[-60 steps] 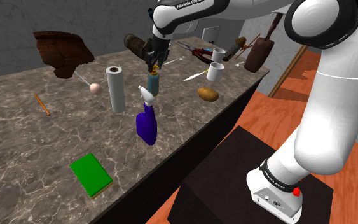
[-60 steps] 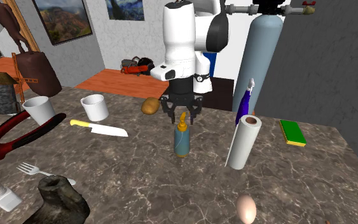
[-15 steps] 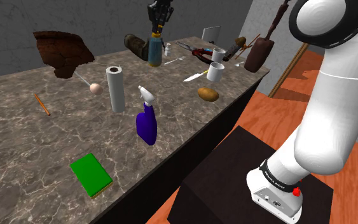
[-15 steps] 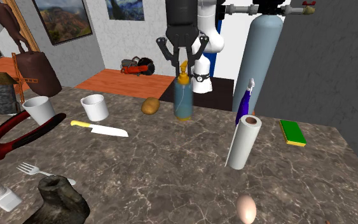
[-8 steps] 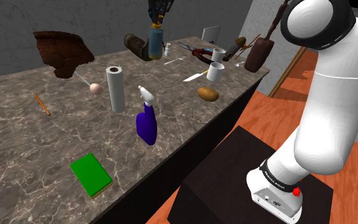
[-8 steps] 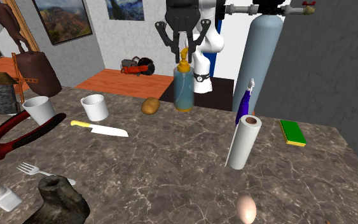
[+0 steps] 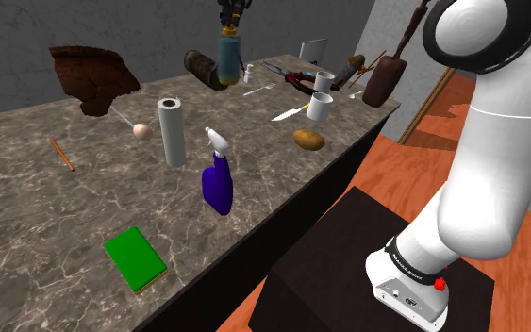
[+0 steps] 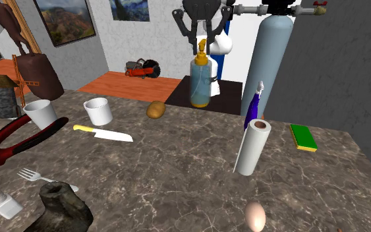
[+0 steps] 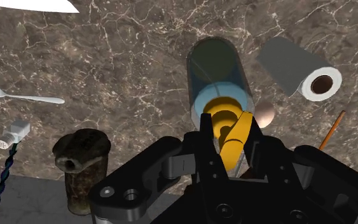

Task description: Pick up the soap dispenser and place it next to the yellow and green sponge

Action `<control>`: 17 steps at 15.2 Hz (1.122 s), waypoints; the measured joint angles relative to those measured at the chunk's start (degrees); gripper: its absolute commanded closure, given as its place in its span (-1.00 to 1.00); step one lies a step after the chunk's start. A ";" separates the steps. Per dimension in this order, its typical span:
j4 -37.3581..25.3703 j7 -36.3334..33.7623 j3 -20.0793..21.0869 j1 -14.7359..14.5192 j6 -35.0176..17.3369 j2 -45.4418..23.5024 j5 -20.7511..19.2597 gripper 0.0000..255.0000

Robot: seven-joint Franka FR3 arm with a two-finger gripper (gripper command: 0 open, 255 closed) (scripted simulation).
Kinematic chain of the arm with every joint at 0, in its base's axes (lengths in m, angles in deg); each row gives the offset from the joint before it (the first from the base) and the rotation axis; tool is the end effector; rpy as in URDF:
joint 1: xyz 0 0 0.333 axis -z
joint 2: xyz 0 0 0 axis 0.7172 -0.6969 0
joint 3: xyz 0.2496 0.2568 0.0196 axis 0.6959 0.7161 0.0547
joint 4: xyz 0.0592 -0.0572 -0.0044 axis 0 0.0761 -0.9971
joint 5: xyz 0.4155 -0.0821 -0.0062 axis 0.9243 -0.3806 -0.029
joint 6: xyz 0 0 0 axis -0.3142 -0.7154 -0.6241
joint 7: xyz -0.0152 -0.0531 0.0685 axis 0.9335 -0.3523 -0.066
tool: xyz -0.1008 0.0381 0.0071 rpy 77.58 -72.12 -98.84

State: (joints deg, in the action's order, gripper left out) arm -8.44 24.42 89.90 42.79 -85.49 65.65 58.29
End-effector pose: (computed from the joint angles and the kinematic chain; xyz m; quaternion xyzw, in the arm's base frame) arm 0.7014 0.0698 0.6874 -0.9943 -0.0797 -0.0613 0.0358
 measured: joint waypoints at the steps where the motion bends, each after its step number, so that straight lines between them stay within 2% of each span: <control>1: 1.21 -0.90 0.26 -0.68 -0.17 1.10 -0.14 1.00; 7: 13.46 -7.42 2.48 -5.15 -4.48 9.41 -1.03 1.00; 9: 14.01 -9.79 3.39 -6.66 -4.57 10.00 -1.45 1.00; 14: 20.07 -15.90 5.86 -10.28 -6.69 14.13 -2.15 1.00; 17: 20.63 -19.80 7.51 -12.51 -6.58 14.89 -2.75 1.00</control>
State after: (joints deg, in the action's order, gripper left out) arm 12.18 4.62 97.41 30.29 -92.07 80.54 55.53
